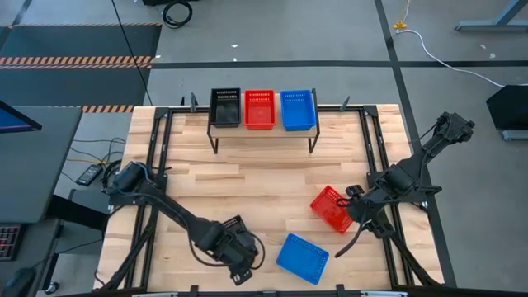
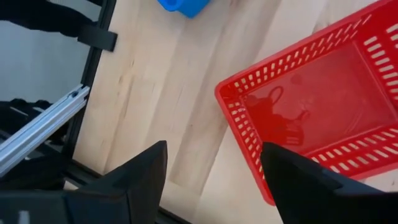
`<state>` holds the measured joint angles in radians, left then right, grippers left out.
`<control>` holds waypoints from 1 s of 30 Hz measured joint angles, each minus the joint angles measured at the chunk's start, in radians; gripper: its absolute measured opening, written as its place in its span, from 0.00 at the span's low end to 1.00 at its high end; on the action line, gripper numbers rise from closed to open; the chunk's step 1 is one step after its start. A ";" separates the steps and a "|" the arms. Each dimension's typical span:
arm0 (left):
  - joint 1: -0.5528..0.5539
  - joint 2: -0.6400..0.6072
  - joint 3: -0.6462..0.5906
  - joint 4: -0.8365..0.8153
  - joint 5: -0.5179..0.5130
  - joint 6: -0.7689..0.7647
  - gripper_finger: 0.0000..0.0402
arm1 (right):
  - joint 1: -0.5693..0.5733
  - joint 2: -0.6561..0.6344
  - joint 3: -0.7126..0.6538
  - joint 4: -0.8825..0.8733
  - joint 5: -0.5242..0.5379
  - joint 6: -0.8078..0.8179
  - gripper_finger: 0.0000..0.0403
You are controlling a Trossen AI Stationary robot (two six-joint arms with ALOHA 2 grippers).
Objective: Stack baskets on shelf by color
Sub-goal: Stack the black bin on the stacked black bins on the shelf
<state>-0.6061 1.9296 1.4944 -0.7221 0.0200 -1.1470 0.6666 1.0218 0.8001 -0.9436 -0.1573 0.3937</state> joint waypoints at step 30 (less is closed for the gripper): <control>0.065 0.142 -0.001 0.035 0.058 0.306 0.11 | -0.001 0.005 0.000 0.000 0.063 0.060 0.65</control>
<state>-0.5406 2.0720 1.4937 -0.6873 0.0785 -0.8414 0.6655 1.0264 0.8001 -0.9435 -0.0948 0.4538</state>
